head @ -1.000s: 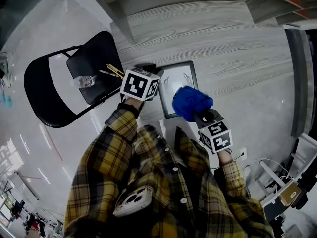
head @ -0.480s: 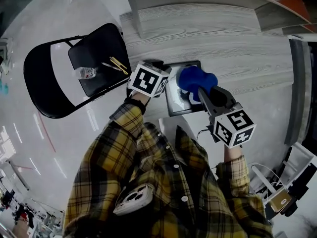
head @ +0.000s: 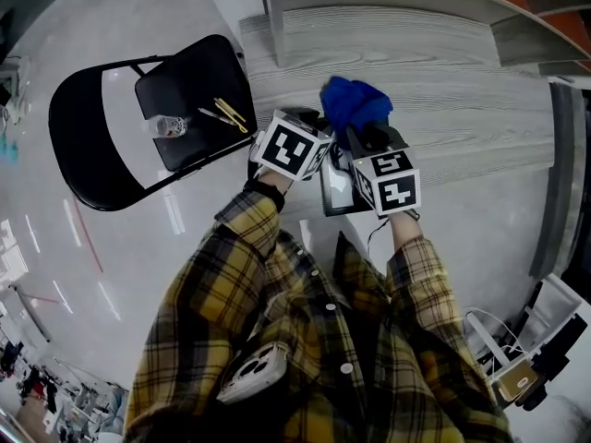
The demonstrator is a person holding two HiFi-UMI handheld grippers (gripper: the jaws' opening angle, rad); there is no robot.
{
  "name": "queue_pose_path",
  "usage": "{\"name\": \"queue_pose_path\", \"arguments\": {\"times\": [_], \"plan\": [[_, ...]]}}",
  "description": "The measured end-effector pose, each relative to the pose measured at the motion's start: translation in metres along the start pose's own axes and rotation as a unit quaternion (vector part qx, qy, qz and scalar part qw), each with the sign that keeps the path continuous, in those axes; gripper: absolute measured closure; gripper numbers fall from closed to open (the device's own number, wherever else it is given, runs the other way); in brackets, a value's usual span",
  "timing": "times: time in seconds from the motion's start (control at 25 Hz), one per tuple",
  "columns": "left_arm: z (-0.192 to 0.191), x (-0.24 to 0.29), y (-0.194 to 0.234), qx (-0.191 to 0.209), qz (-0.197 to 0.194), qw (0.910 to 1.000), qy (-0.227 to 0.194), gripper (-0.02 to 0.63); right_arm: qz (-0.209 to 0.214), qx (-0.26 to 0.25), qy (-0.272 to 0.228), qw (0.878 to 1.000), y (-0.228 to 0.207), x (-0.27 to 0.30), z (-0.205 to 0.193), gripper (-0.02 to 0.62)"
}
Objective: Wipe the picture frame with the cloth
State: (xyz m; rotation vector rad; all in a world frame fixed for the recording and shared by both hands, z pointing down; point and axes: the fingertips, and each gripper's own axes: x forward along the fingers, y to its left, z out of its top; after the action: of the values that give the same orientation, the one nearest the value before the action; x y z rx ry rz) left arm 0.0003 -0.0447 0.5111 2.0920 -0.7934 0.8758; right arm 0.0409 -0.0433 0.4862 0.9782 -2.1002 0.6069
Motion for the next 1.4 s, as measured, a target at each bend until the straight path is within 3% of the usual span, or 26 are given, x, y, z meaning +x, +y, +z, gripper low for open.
{"name": "queue_pose_path", "arguments": {"times": [0.12, 0.36, 0.76, 1.16, 1.28, 1.4], "plan": [[0.0, 0.001, 0.002, 0.001, 0.001, 1.0, -0.001, 0.479, 0.003, 0.012, 0.003, 1.0, 0.004, 0.002, -0.01, 0.546], [-0.003, 0.002, 0.001, -0.004, 0.0, 1.0, 0.001, 0.479, 0.052, 0.054, 0.042, 0.996, 0.014, -0.014, -0.033, 0.546], [-0.001, 0.001, 0.002, 0.001, -0.001, 1.0, 0.003, 0.479, 0.1, 0.068, 0.102, 0.987, 0.05, -0.062, -0.099, 0.546], [-0.002, 0.001, 0.005, -0.001, 0.0, 1.0, 0.001, 0.479, 0.118, 0.093, 0.138, 0.979, 0.06, -0.095, -0.138, 0.546], [-0.004, 0.002, 0.005, -0.004, 0.001, 1.0, 0.001, 0.479, 0.127, 0.082, 0.133, 0.979, 0.058, -0.105, -0.129, 0.546], [-0.004, 0.003, 0.003, -0.004, -0.001, 1.0, -0.003, 0.479, 0.125, 0.08, 0.053, 0.987, 0.051, -0.114, -0.073, 0.546]]}}
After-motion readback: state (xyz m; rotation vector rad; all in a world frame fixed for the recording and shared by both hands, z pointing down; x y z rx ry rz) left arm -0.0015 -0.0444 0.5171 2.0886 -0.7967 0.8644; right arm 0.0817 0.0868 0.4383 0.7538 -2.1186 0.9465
